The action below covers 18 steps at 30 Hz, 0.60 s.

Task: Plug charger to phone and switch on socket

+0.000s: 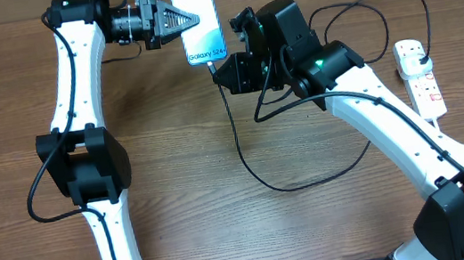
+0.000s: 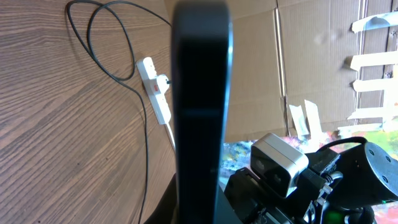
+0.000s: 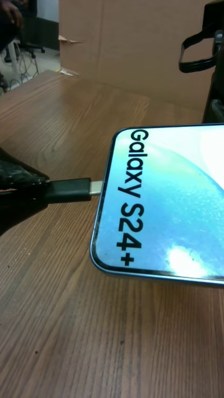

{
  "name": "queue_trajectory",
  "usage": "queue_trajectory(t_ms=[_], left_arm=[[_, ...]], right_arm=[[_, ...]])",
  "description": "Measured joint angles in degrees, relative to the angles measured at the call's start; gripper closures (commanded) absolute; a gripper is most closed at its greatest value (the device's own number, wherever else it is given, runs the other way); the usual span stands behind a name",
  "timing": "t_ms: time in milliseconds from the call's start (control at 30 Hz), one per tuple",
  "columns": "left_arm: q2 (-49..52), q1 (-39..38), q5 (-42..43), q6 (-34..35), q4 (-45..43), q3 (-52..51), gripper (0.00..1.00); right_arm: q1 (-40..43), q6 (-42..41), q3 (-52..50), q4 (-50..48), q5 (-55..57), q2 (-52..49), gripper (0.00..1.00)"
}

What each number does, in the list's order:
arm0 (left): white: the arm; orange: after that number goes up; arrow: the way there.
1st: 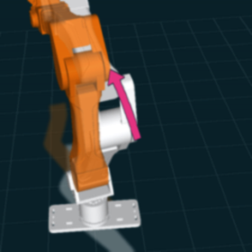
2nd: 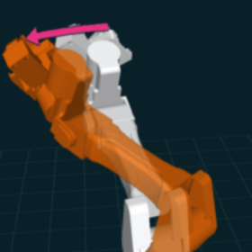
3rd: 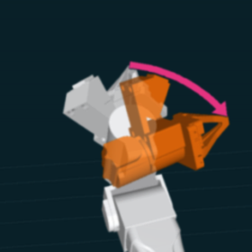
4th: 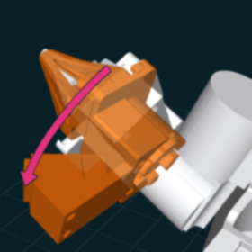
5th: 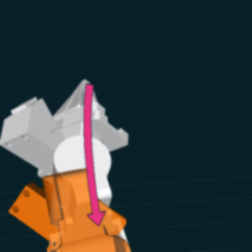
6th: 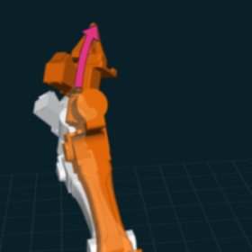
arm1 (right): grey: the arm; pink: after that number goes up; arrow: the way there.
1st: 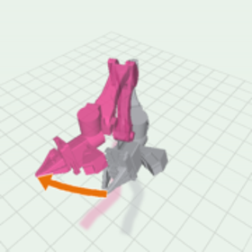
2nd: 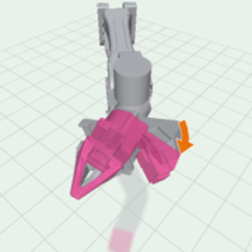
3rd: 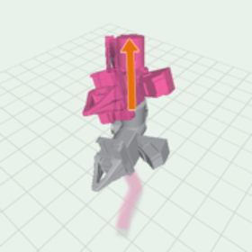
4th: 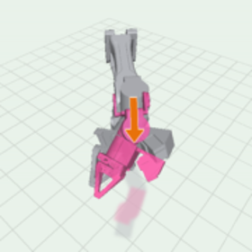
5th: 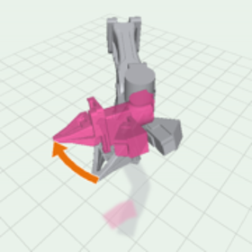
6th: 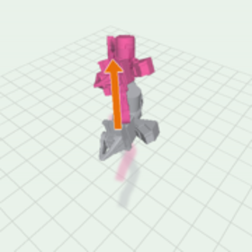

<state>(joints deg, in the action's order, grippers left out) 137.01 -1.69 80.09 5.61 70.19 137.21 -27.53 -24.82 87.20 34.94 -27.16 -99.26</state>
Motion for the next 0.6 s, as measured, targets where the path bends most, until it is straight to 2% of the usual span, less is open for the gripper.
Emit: queue_trajectory(t_ms=[600], left_arm=[[0.0, -0.8, 2.9, 0.1, 0.9, 0.0, 0.96]], right_arm=[[0.0, -2.2, 0.0, -3.5, 2.1, 0.5, 0.96]])
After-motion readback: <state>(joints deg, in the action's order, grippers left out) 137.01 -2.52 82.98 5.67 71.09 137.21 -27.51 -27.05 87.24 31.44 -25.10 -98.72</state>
